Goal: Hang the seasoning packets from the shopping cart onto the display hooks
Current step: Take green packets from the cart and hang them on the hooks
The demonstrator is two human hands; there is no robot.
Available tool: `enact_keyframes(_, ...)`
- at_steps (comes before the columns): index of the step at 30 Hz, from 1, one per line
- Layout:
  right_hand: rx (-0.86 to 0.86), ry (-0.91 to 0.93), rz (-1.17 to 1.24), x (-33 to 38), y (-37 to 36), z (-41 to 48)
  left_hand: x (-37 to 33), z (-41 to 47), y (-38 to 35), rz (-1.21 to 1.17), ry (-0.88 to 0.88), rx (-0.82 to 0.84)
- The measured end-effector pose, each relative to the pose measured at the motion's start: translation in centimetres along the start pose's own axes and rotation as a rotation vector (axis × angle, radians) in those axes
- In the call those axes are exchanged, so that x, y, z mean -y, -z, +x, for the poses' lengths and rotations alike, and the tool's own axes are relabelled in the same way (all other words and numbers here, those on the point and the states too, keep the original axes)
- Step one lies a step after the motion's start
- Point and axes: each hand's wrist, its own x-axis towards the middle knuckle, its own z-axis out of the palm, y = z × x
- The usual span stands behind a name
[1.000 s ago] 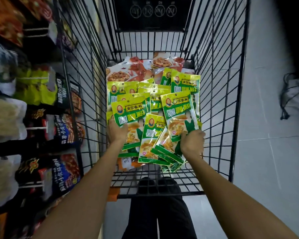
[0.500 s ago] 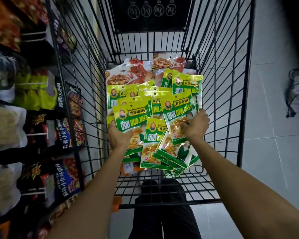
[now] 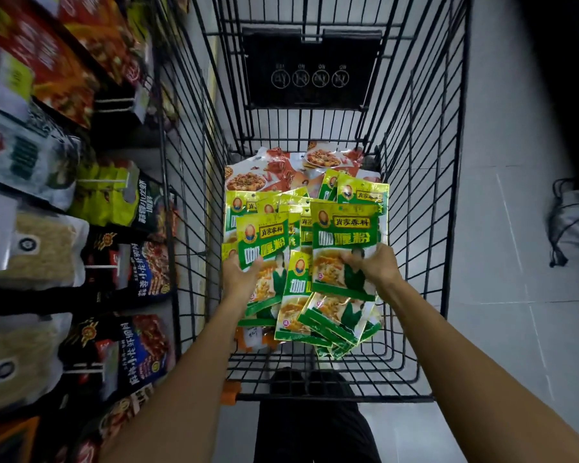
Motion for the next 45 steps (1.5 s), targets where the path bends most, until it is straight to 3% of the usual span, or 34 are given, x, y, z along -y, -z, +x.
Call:
enact_keyframes(5, 0.061, 0.175, 0.055, 5.0, 2.5, -4.0, -5.4, -3.6, 4.8, -0.043, -0.22, -0.181)
enact_keyframes(11, 0.199, 0.48, 0.1, 15.8, 5.4, -10.4, -13.7, -11.1, 12.9, -0.225, -0.489, -0.388)
enact_keyframes(18, 0.515, 0.845, 0.111, 28.2, 3.8, -22.5, -19.5, -24.1, 24.0, -0.302, -0.737, -0.756)
enact_keyframes(24, 0.851, 1.122, 0.156, 34.1, 0.3, -36.8, -19.9, -36.9, 33.8, -0.295, -0.877, -1.092)
enact_keyframes(31, 1.215, 1.363, 0.156, 36.1, -5.5, -53.8, -16.9, -52.5, 42.8, -0.293, -0.933, -1.48)
enact_keyframes(35, 1.373, 1.454, 0.173, 35.1, -9.3, -62.3, -13.6, -59.9, 46.5, -0.293, -0.864, -1.646)
enact_keyframes(40, 1.503, 1.394, 0.105, 33.2, -13.9, -69.6, -9.7, -66.4, 49.4, -0.317, -0.705, -1.845)
enact_keyframes(45, 1.607, 1.353, 0.048, 31.9, -17.3, -74.4, -6.8, -69.7, 51.9, -0.249, -0.721, -1.959)
